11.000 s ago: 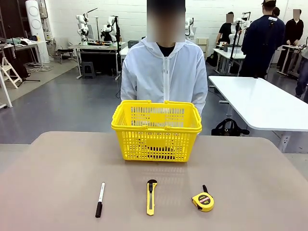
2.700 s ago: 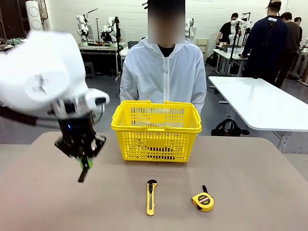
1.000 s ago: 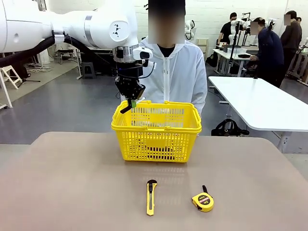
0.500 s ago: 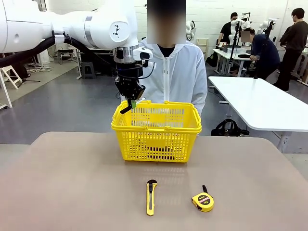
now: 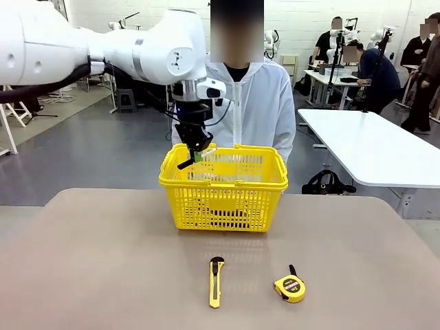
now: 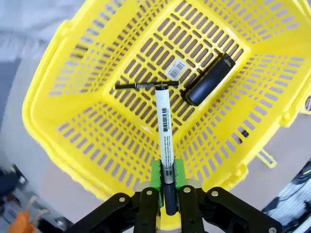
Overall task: Place the items the person wants into the basket.
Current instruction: Pick up the item the person points to and place it in the Market Basket.
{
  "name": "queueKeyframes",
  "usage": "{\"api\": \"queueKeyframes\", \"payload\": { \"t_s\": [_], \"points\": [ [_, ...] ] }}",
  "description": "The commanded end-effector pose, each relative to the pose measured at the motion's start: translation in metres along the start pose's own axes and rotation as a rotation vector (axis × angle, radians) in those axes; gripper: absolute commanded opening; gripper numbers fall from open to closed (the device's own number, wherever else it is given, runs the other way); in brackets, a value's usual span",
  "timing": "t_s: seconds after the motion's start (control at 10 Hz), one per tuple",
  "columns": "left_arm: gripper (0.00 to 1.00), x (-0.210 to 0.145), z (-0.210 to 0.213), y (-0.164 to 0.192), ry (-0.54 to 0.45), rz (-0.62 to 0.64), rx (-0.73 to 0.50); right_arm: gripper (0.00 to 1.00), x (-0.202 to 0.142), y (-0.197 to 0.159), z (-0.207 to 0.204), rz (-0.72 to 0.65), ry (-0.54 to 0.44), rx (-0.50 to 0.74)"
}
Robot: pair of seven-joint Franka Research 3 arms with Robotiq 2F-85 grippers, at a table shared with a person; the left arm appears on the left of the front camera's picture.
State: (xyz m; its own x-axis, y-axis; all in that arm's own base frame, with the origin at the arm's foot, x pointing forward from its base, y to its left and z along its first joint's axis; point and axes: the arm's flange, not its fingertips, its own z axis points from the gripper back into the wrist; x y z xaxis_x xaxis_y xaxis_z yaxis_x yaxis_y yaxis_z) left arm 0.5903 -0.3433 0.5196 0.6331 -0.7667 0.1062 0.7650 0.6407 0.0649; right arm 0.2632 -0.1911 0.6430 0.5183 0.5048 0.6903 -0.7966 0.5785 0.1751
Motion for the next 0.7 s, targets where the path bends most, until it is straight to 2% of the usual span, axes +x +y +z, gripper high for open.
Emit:
{"api": "queueKeyframes", "payload": {
  "t_s": [0.0, 0.2, 0.6],
  "points": [
    [0.12, 0.009, -0.019, 0.005, -0.023, -0.103, 0.038, 1.0, 0.001, 0.0, -0.001, 0.011, -0.033, 0.015],
    [0.12, 0.022, -0.04, 0.014, 0.022, -0.161, 0.017, 1.0, 0.001, 0.0, -0.001, 0.011, -0.033, 0.015],
    [0.12, 0.034, -0.074, 0.015, 0.07, -0.191, -0.03, 1.0, 0.001, 0.0, -0.001, 0.011, -0.033, 0.015]
  ]
}}
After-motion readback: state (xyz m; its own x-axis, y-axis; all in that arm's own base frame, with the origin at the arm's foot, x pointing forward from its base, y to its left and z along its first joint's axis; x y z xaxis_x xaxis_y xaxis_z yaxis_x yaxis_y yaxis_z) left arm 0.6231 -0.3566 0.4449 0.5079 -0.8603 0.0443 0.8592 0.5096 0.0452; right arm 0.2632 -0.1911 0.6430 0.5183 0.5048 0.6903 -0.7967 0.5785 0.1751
